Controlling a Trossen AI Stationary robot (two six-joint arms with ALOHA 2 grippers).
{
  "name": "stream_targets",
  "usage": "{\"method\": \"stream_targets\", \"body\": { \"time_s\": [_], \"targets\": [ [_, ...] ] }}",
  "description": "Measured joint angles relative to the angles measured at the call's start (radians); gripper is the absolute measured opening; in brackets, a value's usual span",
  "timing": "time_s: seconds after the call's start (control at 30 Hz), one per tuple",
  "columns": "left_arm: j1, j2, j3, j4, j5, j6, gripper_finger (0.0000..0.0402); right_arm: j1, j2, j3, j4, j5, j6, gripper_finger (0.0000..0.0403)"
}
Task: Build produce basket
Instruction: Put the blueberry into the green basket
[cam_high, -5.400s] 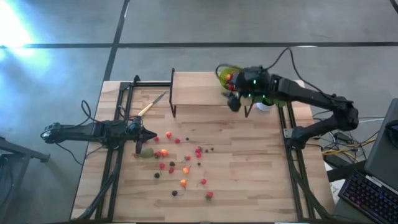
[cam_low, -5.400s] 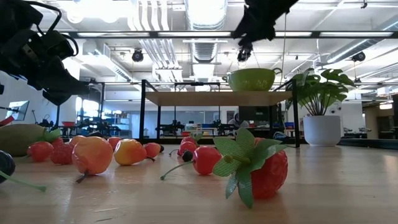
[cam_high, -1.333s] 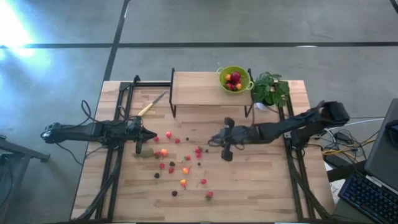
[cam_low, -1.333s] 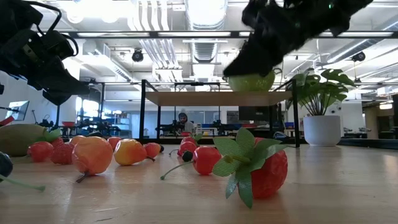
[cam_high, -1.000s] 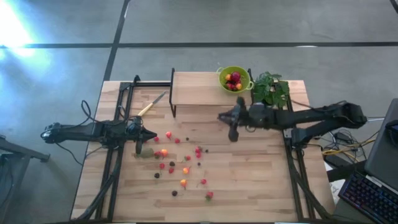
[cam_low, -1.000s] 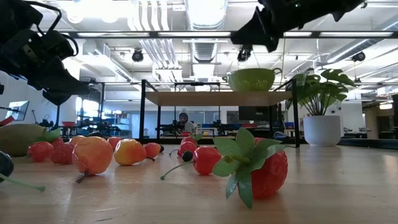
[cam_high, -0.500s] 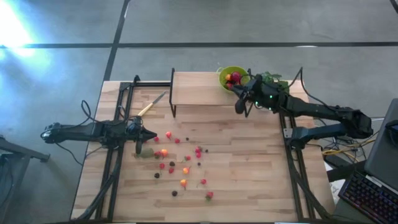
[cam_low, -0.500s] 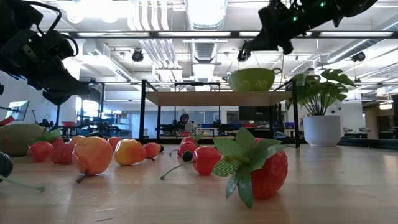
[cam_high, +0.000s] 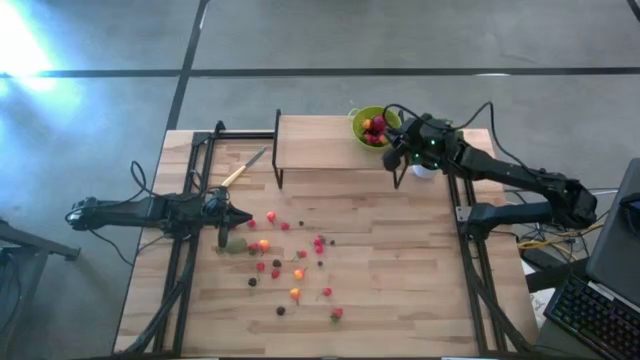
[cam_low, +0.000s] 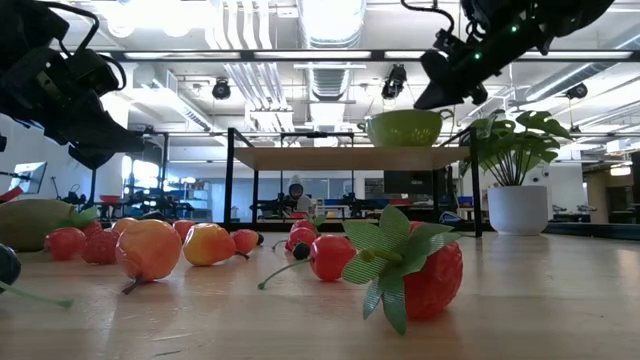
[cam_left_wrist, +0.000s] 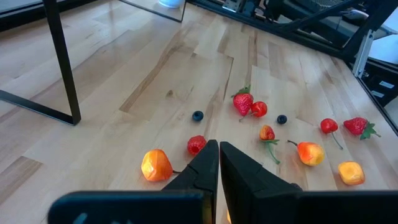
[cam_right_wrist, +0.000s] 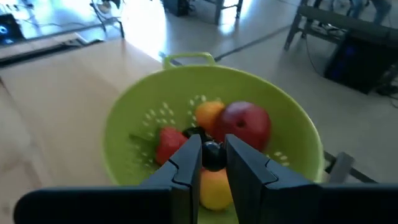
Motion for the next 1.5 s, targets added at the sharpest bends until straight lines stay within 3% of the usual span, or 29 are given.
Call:
{"method": "stream_targets", "body": {
  "time_s": [0.7, 1.2, 1.5],
  "targets": [
    [0.0, 0.0, 0.0, 0.0, 0.0, 0.0, 0.0021, -0.04, 0.0, 0.0, -0.052, 0.007, -0.005, 0.006],
    [0.0, 0.0, 0.0, 0.0, 0.0, 0.0, 0.0021, -0.039, -0.004, 0.0, -0.043, 0.007, -0.005, 0.0147],
    [0.0, 0.0, 0.0, 0.0, 0.0, 0.0, 0.0021, 0.017, -0.085, 0.0, 0.039, -0.08, -0.055, 0.0156]
  ]
}}
